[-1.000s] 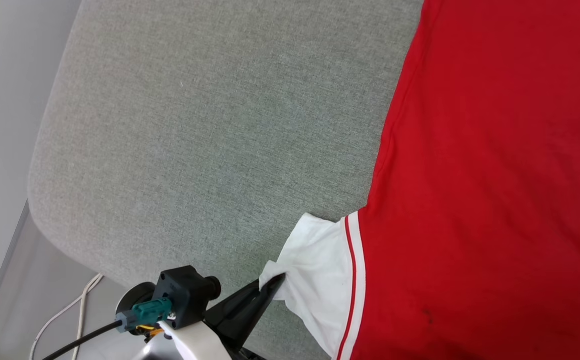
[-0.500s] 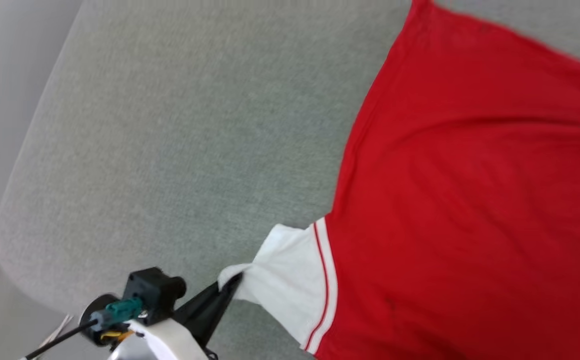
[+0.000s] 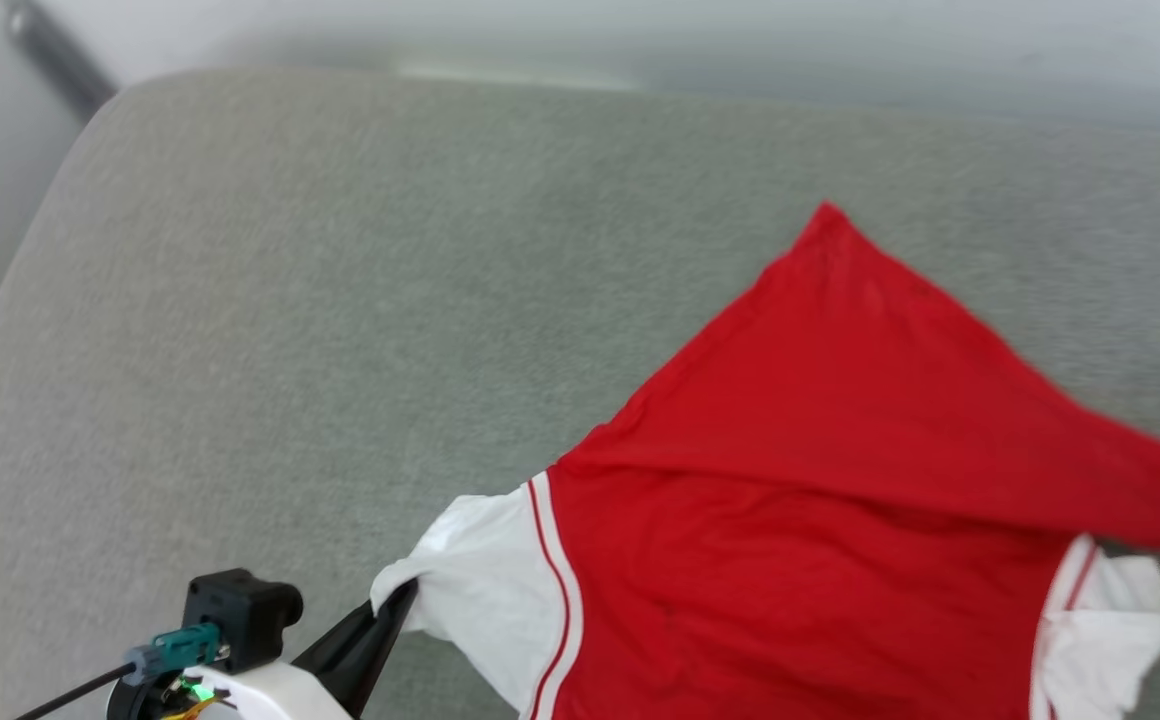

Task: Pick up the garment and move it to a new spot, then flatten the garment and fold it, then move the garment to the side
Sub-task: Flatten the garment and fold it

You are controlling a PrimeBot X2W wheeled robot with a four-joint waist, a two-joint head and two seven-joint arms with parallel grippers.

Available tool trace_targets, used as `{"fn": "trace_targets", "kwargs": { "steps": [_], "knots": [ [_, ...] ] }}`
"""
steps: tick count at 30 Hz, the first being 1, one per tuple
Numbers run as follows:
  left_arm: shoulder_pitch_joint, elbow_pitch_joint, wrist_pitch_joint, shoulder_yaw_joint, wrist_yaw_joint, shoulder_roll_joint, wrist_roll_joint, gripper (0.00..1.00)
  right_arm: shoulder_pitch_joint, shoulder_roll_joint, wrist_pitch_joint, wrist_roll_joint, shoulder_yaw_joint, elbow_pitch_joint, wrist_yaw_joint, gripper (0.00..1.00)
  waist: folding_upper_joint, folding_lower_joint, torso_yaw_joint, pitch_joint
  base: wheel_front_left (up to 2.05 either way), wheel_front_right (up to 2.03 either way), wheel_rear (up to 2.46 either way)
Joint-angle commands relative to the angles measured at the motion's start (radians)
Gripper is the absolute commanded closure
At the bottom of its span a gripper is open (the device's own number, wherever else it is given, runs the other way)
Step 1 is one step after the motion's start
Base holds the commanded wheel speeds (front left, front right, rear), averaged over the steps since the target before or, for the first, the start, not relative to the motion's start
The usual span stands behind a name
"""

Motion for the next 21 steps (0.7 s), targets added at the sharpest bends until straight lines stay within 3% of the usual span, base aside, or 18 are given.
{"fn": "trace_targets", "kwargs": {
  "steps": [1,7,11,19,20,21],
  "knots": [
    [0.018,0.008,-0.011,0.008,0.005,-0.003,-0.006,1.0,0.063,0.019,-0.001,0.008,-0.009,-0.041,-0.001,1.0,0.0,0.0002,-0.06,-0.059,0.0,0.0,0.0],
    [0.04,0.034,-0.046,0.031,0.017,-0.012,-0.024,1.0,0.246,0.115,-0.017,0.011,-0.052,-0.152,-0.001,1.0,0.0,0.0002,-0.103,-0.097,0.0,0.0,0.0],
    [0.044,0.048,-0.063,0.037,0.02,-0.024,-0.032,1.0,0.337,0.173,-0.056,0.001,-0.053,-0.157,-0.001,1.0,0.0,0.0002,-0.118,-0.112,0.0,0.0,0.0],
    [0.036,0.061,-0.073,0.027,0.024,-0.035,-0.025,1.0,0.392,0.19,-0.159,0.001,-0.018,-0.101,-0.001,1.0,0.0,0.0002,-0.131,-0.12,0.0,0.0,0.0],
    [0.035,0.059,-0.073,0.027,0.027,-0.036,-0.024,1.0,0.387,0.185,-0.169,0.0,-0.018,-0.097,-0.001,0.08,0.0,0.0002,-0.132,-0.119,0.0,0.0,0.0],
    [0.034,0.056,-0.073,0.027,0.028,-0.035,-0.023,1.0,0.378,0.178,-0.174,-0.002,-0.014,-0.094,-0.001,0.0,0.0,0.0002,-0.132,-0.118,0.0,0.0,0.0]
  ]
}}
